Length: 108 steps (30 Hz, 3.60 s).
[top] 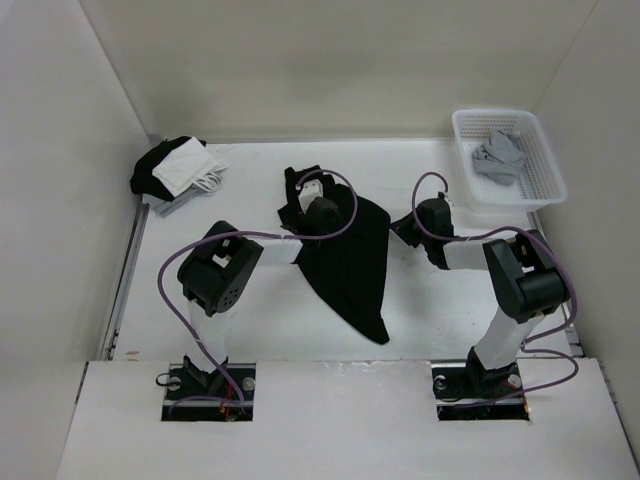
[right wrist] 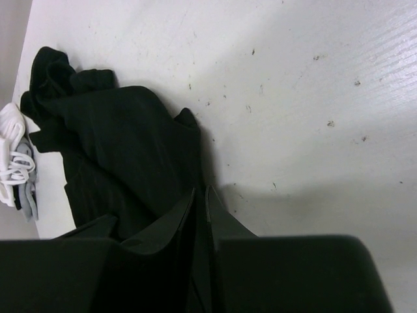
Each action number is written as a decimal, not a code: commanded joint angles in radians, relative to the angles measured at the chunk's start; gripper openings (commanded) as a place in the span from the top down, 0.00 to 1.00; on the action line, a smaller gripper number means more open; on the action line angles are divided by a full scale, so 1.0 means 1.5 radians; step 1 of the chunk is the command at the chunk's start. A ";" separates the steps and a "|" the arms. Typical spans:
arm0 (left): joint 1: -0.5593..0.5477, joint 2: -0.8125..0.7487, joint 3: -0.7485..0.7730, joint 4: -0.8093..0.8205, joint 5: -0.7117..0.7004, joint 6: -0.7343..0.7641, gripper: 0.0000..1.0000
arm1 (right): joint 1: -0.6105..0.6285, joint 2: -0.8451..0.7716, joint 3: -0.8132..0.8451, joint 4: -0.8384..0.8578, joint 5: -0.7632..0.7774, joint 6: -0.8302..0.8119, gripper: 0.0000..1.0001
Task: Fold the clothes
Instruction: Flatten the tank top out
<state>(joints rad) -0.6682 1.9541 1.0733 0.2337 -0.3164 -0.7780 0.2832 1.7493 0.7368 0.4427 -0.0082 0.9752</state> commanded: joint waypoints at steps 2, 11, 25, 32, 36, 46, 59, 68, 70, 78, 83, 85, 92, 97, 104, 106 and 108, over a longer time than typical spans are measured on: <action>-0.006 -0.041 -0.020 0.038 -0.048 -0.009 0.74 | 0.006 -0.019 0.001 0.037 -0.005 -0.008 0.85; -0.008 -0.015 -0.007 0.052 -0.023 -0.011 0.70 | 0.006 -0.025 -0.001 0.041 -0.005 -0.008 0.85; -0.009 -0.008 0.072 0.047 -0.001 0.001 0.77 | 0.014 -0.029 -0.006 0.051 -0.006 -0.007 0.83; -0.006 -0.005 0.104 0.051 0.008 0.012 0.64 | 0.018 -0.067 -0.033 0.048 0.005 -0.007 0.71; 0.005 -0.014 0.056 0.056 0.002 0.007 0.65 | 0.020 -0.118 -0.058 0.042 0.010 -0.011 0.71; 0.001 -0.032 -0.078 0.138 -0.010 -0.064 0.68 | 0.043 -0.194 -0.072 0.006 0.007 -0.052 0.70; 0.001 -0.015 -0.054 0.157 0.015 -0.068 0.72 | 0.084 -0.174 -0.065 0.009 0.008 -0.056 0.70; 0.003 -0.007 -0.047 0.149 0.021 -0.067 0.73 | 0.089 -0.225 -0.085 -0.006 0.010 -0.058 0.66; 0.003 -0.006 -0.047 0.148 0.021 -0.068 0.73 | 0.089 -0.237 -0.090 -0.008 0.010 -0.057 0.65; 0.004 -0.008 -0.039 0.155 0.030 -0.071 0.83 | 0.090 -0.260 -0.117 -0.014 0.024 -0.058 0.64; 0.006 -0.030 -0.035 0.155 0.042 -0.071 0.94 | 0.090 -0.210 -0.123 -0.032 0.057 -0.061 0.54; 0.009 -0.060 -0.048 0.154 0.052 -0.067 0.95 | 0.090 -0.177 -0.110 -0.049 0.061 -0.065 0.52; 0.041 -0.272 -0.200 0.131 0.124 -0.061 0.97 | 0.090 -0.104 -0.057 -0.072 0.047 -0.055 0.49; 0.081 -0.480 -0.341 0.030 0.139 -0.059 0.97 | 0.079 -0.024 0.007 -0.090 -0.031 -0.041 0.60; 0.156 -0.762 -0.474 -0.176 0.141 -0.041 0.97 | 0.055 0.006 0.101 -0.078 -0.005 -0.048 0.99; 0.188 -0.832 -0.500 -0.236 0.145 -0.034 0.97 | 0.041 0.002 0.164 -0.121 0.009 -0.071 0.99; 0.221 -0.885 -0.519 -0.285 0.150 -0.029 0.97 | 0.030 0.007 0.229 -0.159 0.036 -0.099 0.97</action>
<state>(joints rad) -0.3847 0.7082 0.3283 -0.0380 -0.1139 -0.8501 0.3561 1.7706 0.9375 0.2245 -0.0219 0.8913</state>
